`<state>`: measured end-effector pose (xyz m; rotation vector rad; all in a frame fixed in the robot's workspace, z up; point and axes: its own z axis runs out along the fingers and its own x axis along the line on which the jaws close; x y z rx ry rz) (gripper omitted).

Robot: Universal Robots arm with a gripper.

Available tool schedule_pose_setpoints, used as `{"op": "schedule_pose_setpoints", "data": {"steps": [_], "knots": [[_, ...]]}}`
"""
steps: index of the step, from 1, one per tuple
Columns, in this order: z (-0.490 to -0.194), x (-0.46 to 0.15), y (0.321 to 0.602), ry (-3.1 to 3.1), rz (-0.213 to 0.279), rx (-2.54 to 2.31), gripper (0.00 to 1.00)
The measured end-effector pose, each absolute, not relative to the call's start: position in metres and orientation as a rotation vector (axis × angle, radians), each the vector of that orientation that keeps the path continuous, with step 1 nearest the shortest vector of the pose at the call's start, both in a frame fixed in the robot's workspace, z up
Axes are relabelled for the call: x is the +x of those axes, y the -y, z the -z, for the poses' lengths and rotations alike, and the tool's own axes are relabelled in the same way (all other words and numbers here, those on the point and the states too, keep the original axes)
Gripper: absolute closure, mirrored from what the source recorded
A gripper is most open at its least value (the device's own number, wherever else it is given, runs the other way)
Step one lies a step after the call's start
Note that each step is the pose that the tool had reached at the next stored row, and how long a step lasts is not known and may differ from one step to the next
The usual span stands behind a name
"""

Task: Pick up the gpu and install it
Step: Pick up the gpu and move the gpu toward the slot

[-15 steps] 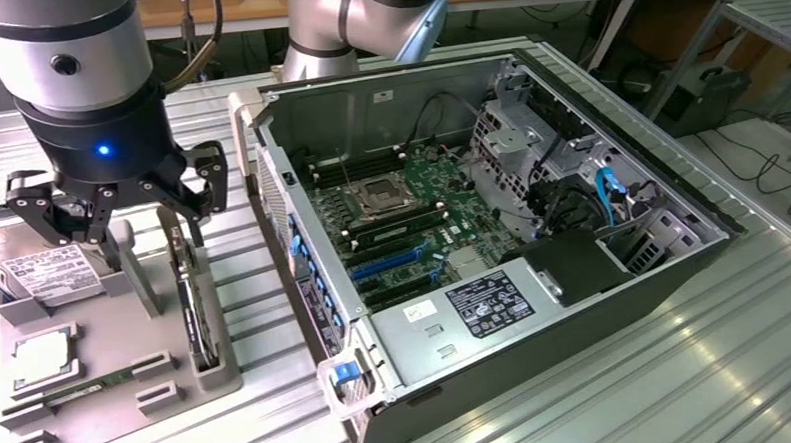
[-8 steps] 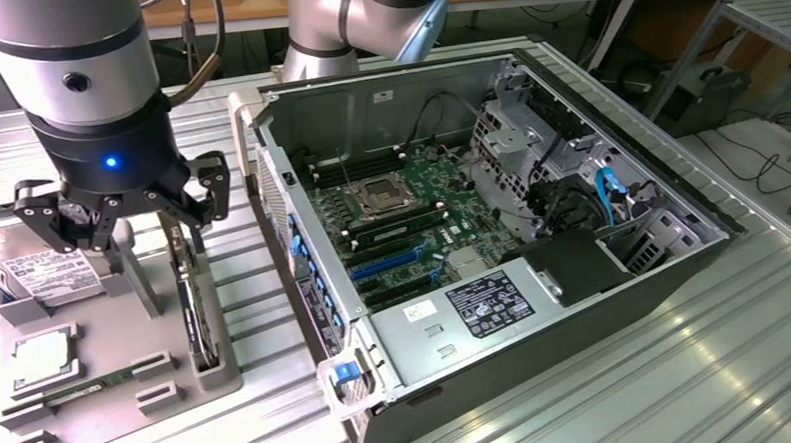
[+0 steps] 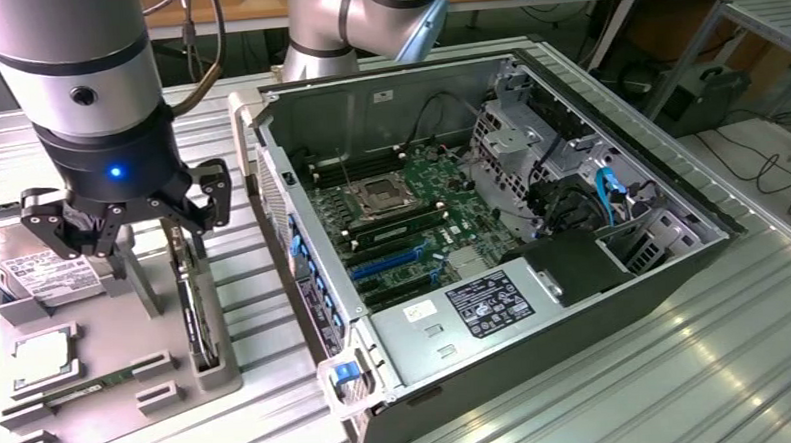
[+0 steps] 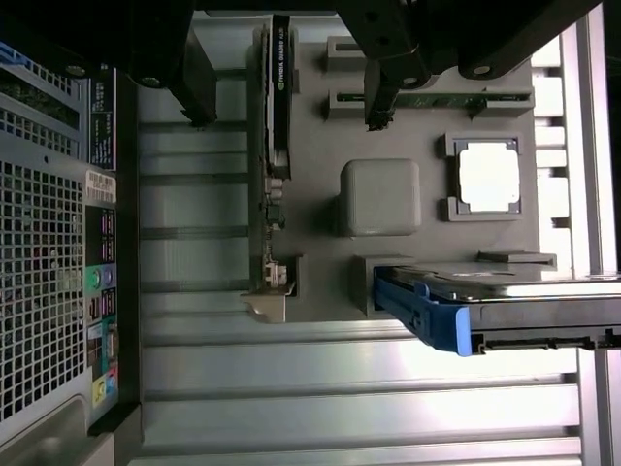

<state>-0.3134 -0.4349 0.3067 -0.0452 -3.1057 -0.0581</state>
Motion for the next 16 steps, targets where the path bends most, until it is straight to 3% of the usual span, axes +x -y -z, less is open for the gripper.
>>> {"op": "schedule_pose_setpoints", "data": {"steps": [16], "knots": [[-0.289, -0.313, 0.436, 3.104, 0.056, 0.050, 0.28]]}}
